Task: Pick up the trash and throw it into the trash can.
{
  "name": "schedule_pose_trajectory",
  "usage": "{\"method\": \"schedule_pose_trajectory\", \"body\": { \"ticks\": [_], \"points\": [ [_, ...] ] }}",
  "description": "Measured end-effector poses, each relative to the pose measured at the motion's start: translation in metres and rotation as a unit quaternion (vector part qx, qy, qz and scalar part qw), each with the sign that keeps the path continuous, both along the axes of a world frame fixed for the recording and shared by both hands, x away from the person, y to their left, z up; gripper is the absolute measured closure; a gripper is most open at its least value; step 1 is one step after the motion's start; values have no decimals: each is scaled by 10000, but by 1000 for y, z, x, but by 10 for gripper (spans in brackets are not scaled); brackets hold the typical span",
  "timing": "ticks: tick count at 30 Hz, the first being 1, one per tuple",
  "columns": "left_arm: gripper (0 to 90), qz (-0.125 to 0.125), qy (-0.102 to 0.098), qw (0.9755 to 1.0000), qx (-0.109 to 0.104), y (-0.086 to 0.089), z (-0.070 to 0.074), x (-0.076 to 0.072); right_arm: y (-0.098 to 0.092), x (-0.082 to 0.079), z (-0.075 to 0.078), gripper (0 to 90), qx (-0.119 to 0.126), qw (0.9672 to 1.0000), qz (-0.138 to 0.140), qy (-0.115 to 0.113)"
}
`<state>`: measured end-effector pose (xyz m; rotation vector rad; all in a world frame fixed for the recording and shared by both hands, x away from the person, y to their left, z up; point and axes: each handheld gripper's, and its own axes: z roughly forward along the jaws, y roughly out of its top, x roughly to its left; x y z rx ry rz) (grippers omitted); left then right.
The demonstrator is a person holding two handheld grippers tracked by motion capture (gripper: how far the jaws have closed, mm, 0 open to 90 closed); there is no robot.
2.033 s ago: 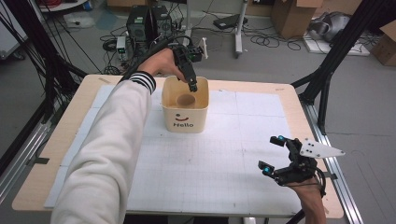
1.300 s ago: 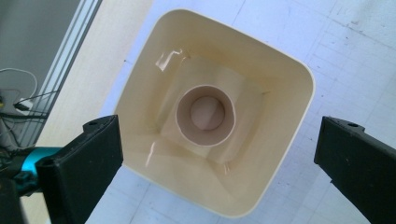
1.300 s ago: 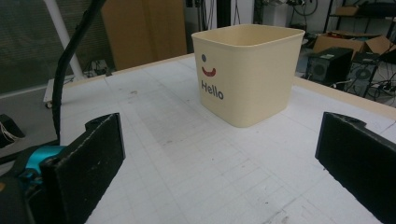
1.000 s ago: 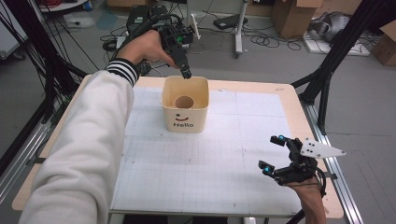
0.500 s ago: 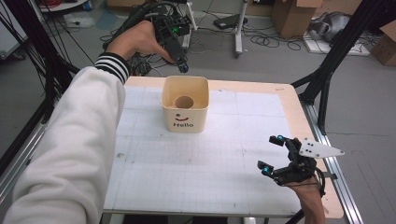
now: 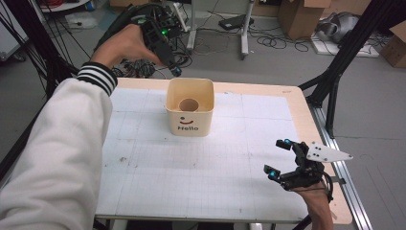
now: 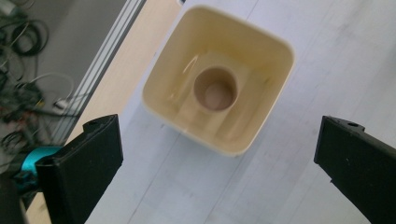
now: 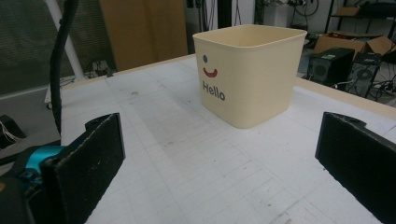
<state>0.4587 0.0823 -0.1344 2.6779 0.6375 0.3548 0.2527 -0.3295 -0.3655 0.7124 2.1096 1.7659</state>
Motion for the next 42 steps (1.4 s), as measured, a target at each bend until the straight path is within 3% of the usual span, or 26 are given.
{"method": "schedule_pose_trajectory", "body": {
  "ticks": [1,3,7,9,11,15,20,23,24,25,26,28,29,30,35,36,38,39,40,41,42],
  "points": [
    [17,0,0,10000,0,0,0,0,0,0,0,3,0,10000,0,0],
    [17,2,-49,9989,-464,15,4,-10,0,0,0,3,-7,10000,2,-13],
    [17,47,-138,9990,-412,27,1,-20,0,0,0,3,-16,10000,-12,4],
    [17,46,-167,9980,-616,37,-1,-27,0,-1,0,2,5,10000,-37,29],
    [17,140,-283,9973,-664,48,-7,-36,-1,-1,1,2,5,10000,-60,1],
    [17,174,-336,9958,-829,59,-14,-44,1,0,1,2,-4,10000,-64,-25],
    [17,173,-485,9924,-1121,75,-30,-57,3,0,1,2,-20,10000,-65,-1],
    [17,112,-604,9882,-1407,84,-36,-65,3,1,1,2,-25,10000,-83,-6],
    [18,112,-604,9882,-1407,84,-36,-65,3,1,1,2,-25,10000,-83,-6],
    [17,115,-640,9859,-1542,89,-42,-71,3,2,1,2,-39,9999,-99,-47],
    [17,115,-640,9859,-1542,89,-42,-71,3,2,1,2,-39,9999,-99,-47],
    [17,73,-686,9835,-1672,95,-49,-77,3,1,1,2,-30,9999,-100,-20],
    [17,79,-736,9814,-1771,99,-53,-81,3,2,1,2,-25,9999,-107,-29],
    [17,48,-826,9771,-1959,105,-60,-87,4,2,1,2,-19,9999,-115,-18],
    [18,30,-1103,9635,-2438,123,-79,-104,4,2,0,3,-32,9999,-132,9],
    [17,30,-1103,9635,-2438,123,-79,-104,4,3,0,2,-33,9999,-143,4],
    [17,0,-1132,9595,-2578,130,-87,-112,3,2,0,2,-32,9999,-168,13],
    [17,-56,-1134,9588,-2603,133,-91,-115,3,3,0,2,-18,9998,-179,8],
    [17,-96,-1170,9544,-2744,139,-98,-123,3,3,0,3,-27,9998,-177,0],
    [17,-96,-1170,9544,-2744,139,-98,-123,3,3,0,3,-27,9998,-177,0],
    [17,-158,-1181,9476,-2963,146,-106,-131,4,3,0,2,-22,9998,-181,-8]
  ]
}}
